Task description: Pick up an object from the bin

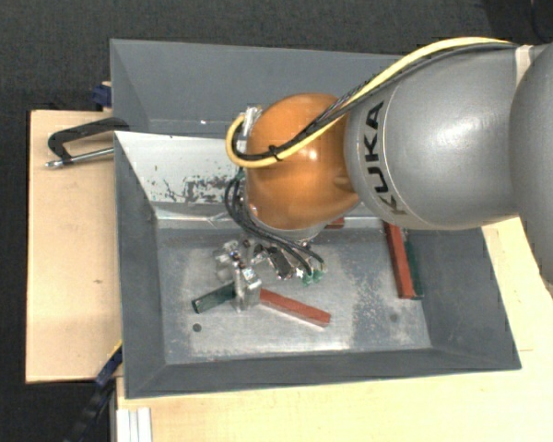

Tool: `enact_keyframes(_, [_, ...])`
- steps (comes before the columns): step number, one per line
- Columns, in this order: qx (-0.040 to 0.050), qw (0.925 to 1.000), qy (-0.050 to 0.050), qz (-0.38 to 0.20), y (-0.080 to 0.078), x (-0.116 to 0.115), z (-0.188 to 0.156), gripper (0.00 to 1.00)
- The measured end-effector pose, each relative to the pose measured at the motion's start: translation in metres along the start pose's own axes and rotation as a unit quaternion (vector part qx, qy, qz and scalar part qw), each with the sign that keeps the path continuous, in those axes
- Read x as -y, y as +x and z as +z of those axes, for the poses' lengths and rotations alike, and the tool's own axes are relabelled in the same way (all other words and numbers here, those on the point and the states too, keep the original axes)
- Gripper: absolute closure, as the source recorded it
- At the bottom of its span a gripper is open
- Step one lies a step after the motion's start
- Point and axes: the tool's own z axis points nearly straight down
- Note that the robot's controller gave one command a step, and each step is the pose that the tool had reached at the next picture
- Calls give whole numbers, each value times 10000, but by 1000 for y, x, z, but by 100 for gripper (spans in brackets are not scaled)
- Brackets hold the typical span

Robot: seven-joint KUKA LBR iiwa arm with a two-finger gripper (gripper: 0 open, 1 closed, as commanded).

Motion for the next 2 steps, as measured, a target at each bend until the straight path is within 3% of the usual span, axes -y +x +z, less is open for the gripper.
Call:
enact_keyframes(1, [-1, 10000, -1, -1, 0, 0, 0, 100])
enact_keyframes(2, [-21, 10000, -1, -1, -3, -5, -48, 100])
